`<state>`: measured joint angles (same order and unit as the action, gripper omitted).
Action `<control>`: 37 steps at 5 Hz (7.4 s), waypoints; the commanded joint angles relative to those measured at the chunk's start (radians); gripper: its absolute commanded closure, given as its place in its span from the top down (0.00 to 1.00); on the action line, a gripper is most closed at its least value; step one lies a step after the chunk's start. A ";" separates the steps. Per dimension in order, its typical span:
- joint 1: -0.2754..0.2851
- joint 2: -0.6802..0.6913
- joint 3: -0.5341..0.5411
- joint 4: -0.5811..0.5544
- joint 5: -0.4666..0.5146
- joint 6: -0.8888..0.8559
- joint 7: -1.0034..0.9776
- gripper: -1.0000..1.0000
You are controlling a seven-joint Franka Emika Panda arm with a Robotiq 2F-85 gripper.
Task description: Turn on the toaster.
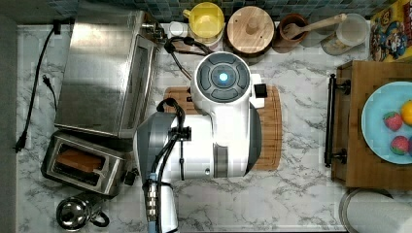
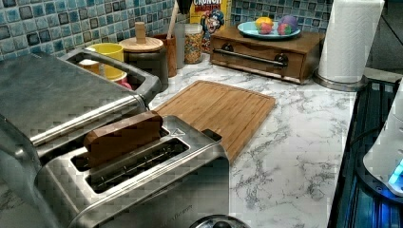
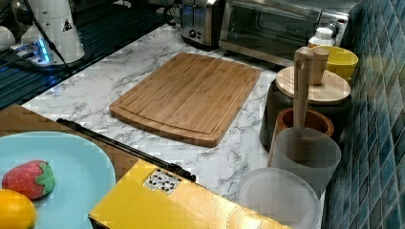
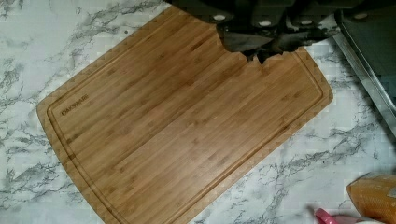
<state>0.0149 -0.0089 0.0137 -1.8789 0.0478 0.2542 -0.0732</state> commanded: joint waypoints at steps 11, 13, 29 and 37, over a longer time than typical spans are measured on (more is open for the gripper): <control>0.149 -0.360 0.288 -0.507 0.189 0.205 0.000 0.00; 0.198 -0.362 0.341 -0.571 0.269 0.309 0.002 0.00; 0.109 -0.185 0.351 -0.877 0.501 0.657 -0.051 0.00; 0.151 0.087 0.323 -0.855 0.522 0.636 -0.132 0.00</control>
<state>0.1721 -0.0901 0.3435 -2.5703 0.6045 0.8638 -0.1571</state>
